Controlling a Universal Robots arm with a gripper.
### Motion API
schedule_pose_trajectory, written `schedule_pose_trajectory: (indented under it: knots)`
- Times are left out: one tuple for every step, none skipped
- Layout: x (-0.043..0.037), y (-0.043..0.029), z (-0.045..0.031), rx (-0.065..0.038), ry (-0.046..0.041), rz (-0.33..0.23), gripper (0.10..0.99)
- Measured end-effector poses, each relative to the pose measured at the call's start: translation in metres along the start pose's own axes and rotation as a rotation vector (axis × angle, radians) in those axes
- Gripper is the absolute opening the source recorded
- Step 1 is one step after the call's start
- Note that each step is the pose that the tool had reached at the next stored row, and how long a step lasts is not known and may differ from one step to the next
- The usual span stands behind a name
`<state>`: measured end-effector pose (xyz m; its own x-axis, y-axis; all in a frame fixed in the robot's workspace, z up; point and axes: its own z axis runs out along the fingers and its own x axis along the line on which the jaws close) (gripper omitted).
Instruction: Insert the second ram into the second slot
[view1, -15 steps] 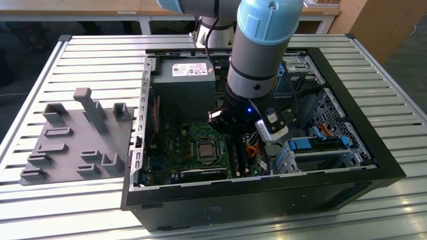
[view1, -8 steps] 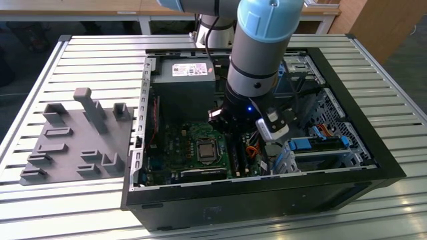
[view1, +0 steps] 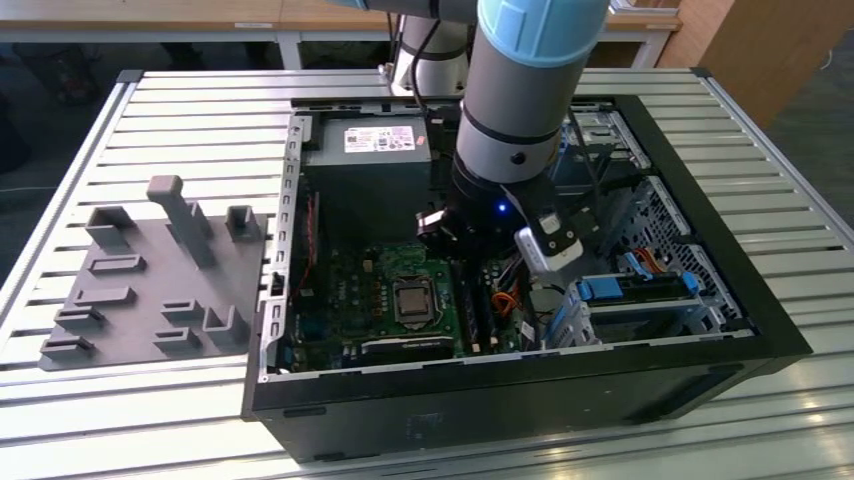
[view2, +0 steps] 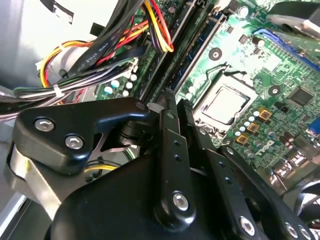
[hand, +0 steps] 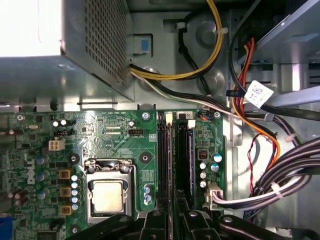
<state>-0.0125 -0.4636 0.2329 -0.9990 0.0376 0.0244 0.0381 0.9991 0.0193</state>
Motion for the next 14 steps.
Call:
schedule_pose_trajectory:
  knots:
    - [0.0000,0.0000,-0.0001,0.000,0.0000,0.000,0.208]
    - [0.0000,0.0000,0.0000,0.000,0.0000,0.000,0.208]
    - [0.0000,0.0001,0.0000,0.000,-0.0001,0.000,0.192]
    - [0.0000,0.0000,0.0000,0.000,0.0000,0.000,0.129]
    - [0.0000,0.0000,-0.0001,0.000,0.0000,0.000,0.129]
    - [0.0000,0.0000,-0.0001,0.000,0.0000,0.000,0.106]
    - [0.0000,0.0000,-0.0001,0.000,0.0000,0.000,0.106]
    - [0.0000,0.0000,-0.0001,0.000,0.0000,0.000,0.106]
    - [0.0000,0.0000,0.0000,0.000,0.0001,0.000,0.106]
    - [0.0000,0.0000,0.0004,0.000,0.0000,0.000,0.106]
    - [-0.0001,0.0000,0.0013,0.000,0.0000,0.000,0.106]
    - [-0.0001,0.0001,0.0022,0.000,0.0001,0.000,0.106]
    - [-0.0002,0.0002,0.0032,0.000,0.0000,0.000,0.106]
    - [-0.0002,0.0002,0.0043,0.000,0.0000,0.000,0.106]
